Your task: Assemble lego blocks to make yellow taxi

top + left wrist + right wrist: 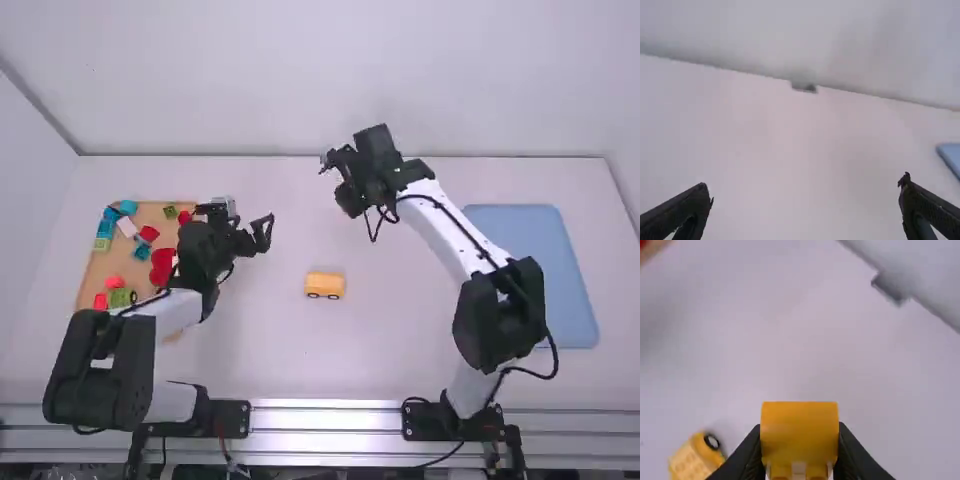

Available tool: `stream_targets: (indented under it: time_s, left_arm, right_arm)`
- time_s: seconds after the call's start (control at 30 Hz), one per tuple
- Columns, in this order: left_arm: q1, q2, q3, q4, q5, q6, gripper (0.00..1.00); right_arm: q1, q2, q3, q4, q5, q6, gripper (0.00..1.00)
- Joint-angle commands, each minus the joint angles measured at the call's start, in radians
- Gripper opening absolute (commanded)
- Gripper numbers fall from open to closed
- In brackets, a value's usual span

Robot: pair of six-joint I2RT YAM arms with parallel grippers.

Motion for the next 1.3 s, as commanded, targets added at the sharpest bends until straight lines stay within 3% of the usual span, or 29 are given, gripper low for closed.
stream_targets:
  time_s: [0.0, 0.07, 0.13, 0.17, 0.27, 0.43, 0.67, 0.93, 1.1, 1.27]
  left_arm:
    - [0.011, -0.029, 0.022, -0.033, -0.092, 0.013, 0.99]
    - [0.011, -0.041, 0.072, -0.132, -0.099, 0.058, 0.99]
    - [0.011, -0.053, 0.187, -0.361, -0.134, 0.119, 0.99]
    - [0.012, -0.054, 0.196, -0.38, -0.139, 0.122, 0.99]
    - [0.024, -0.071, 0.385, -0.725, -0.213, 0.146, 0.99]
    - [0.017, -0.08, 0.535, -0.96, -0.23, 0.152, 0.99]
    - [0.031, -0.119, 0.467, -0.873, -0.23, 0.195, 0.99]
    - [0.025, -0.121, 0.312, -0.661, -0.229, 0.199, 0.99]
    - [0.024, -0.121, 0.233, -0.533, -0.229, 0.189, 0.99]
    - [0.024, -0.121, 0.196, -0.462, -0.224, 0.188, 0.99]
  right_arm:
    - [0.019, -0.026, 0.024, -0.031, 0.147, 0.027, 0.0]
    - [0.038, -0.026, 0.024, -0.062, 0.14, 0.006, 0.0]
    - [0.056, -0.026, 0.023, -0.082, 0.114, -0.007, 0.0]
    - [0.058, -0.026, 0.023, -0.082, 0.113, -0.007, 0.0]
    - [0.097, -0.014, 0.023, -0.105, 0.116, -0.001, 0.0]
    - [0.152, 0.057, 0.023, -0.109, 0.113, -0.051, 0.0]
    - [0.23, 0.143, 0.025, -0.247, 0.226, -0.105, 0.0]
    - [0.2, 0.138, 0.022, -0.551, 0.204, -0.278, 0.0]
    - [0.132, 0.138, -0.074, -0.491, 0.099, -0.412, 0.0]
    - [0.057, 0.138, -0.181, -0.38, 0.086, -0.412, 0.0]
